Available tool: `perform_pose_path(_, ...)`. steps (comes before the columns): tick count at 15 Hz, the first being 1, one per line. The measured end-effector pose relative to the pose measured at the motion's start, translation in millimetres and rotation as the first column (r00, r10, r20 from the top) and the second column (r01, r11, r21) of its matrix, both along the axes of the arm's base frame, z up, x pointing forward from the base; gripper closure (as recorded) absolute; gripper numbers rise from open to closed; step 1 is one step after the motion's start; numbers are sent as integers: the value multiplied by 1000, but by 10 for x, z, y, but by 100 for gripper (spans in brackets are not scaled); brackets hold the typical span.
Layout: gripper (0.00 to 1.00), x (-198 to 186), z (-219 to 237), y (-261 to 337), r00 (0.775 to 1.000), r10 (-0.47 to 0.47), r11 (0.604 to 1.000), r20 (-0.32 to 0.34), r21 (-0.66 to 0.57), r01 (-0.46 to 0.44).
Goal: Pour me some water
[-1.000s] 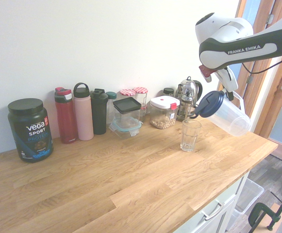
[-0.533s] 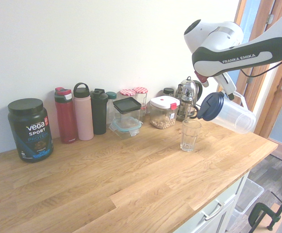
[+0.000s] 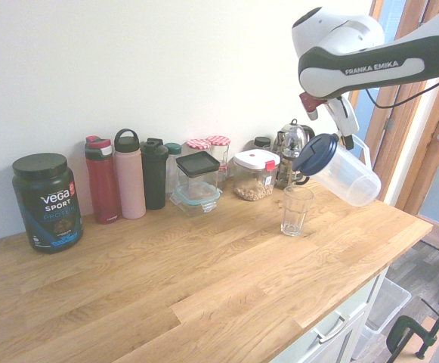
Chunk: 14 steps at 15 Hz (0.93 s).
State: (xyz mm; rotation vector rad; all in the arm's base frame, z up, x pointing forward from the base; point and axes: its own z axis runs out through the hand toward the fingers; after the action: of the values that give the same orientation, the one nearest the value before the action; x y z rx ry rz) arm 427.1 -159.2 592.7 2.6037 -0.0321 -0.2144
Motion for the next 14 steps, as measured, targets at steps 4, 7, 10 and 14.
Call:
perform_pose_path(4, 100, -502, 151, -383, 989, -53, 979, 139, 201, 24)
perform_pose_path(7, 100, -851, 8, -861, 965, -127, 932, 228, 361, 37)
perform_pose_path(10, 100, -891, -268, -928, 936, -199, 861, 291, 508, 25)
perform_pose_path(14, 100, -1237, -319, -628, 904, -208, 796, 374, 602, -65)
